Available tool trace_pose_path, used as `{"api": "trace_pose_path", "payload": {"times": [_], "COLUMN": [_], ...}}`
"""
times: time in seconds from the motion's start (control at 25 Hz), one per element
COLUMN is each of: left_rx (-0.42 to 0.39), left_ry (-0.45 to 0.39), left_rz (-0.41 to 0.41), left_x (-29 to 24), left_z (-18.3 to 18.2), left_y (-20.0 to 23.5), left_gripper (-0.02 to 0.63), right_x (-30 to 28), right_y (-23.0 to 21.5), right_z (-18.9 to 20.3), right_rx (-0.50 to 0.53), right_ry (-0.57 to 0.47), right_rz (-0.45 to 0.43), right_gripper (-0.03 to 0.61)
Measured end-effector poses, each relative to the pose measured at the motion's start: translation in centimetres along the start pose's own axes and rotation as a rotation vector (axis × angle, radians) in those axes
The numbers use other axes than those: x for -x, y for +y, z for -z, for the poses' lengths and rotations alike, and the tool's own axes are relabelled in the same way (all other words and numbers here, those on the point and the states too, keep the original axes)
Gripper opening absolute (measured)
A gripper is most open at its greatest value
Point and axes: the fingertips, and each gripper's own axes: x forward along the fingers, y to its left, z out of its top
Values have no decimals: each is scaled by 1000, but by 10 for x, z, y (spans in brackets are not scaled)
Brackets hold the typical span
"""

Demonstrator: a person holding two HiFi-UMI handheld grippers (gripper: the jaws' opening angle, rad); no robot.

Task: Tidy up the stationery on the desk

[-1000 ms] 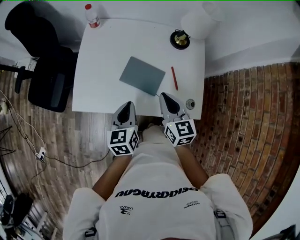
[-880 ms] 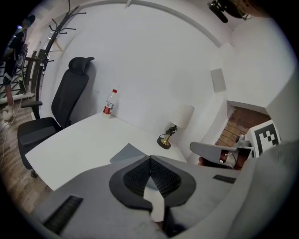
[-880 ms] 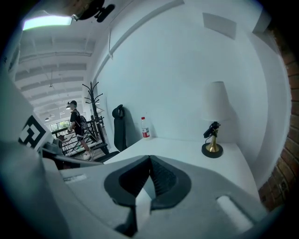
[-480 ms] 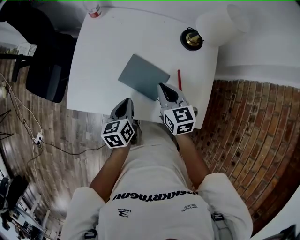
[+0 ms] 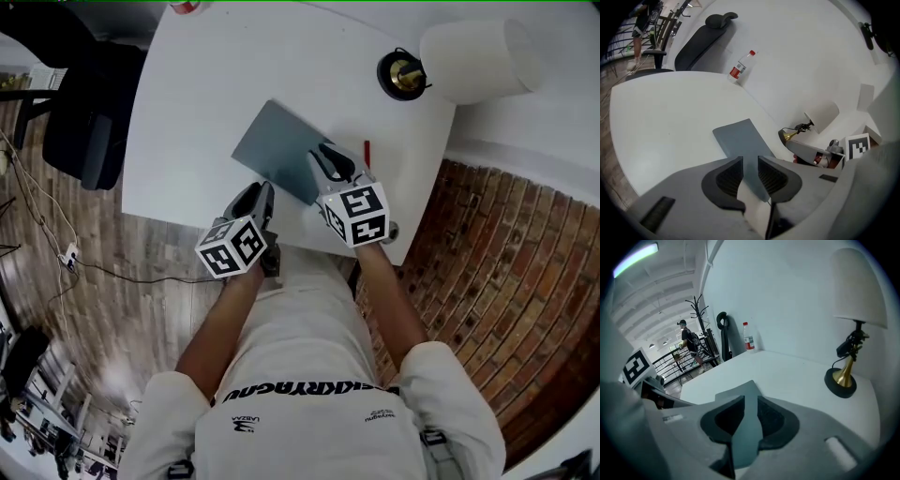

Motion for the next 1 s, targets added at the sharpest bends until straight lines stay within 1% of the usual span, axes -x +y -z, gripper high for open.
{"api": "trace_pose_path", "payload": {"times": [0.2,0.36,0.44,0.48,0.6,0.68,0.76,0.84,1.0], "left_rx": [92,160,191,198,186,197,219,235,260], "left_ry": [27,41,44,45,45,43,37,32,30], "left_rz": [-14,-24,-9,-3,-16,-23,-28,-26,-10], "left_x": [-17,-27,-33,-35,-37,-39,-41,-43,-46], "left_z": [9,17,19,20,20,21,21,21,23], "left_y": [11,18,15,14,13,15,16,15,12], "left_gripper": [130,140,143,143,143,143,143,143,143], "right_x": [-26,-47,-55,-59,-67,-71,-76,-80,-84], "right_y": [-13,-21,-24,-25,-27,-26,-26,-27,-27], "right_z": [7,18,22,23,28,31,35,36,41], "right_rx": [56,130,168,187,227,230,227,219,197], "right_ry": [82,157,198,215,264,299,327,342,364], "right_rz": [-19,-49,-70,-80,-125,-169,-203,-224,-266], "right_gripper": [114,132,140,140,140,143,160,180,183]}}
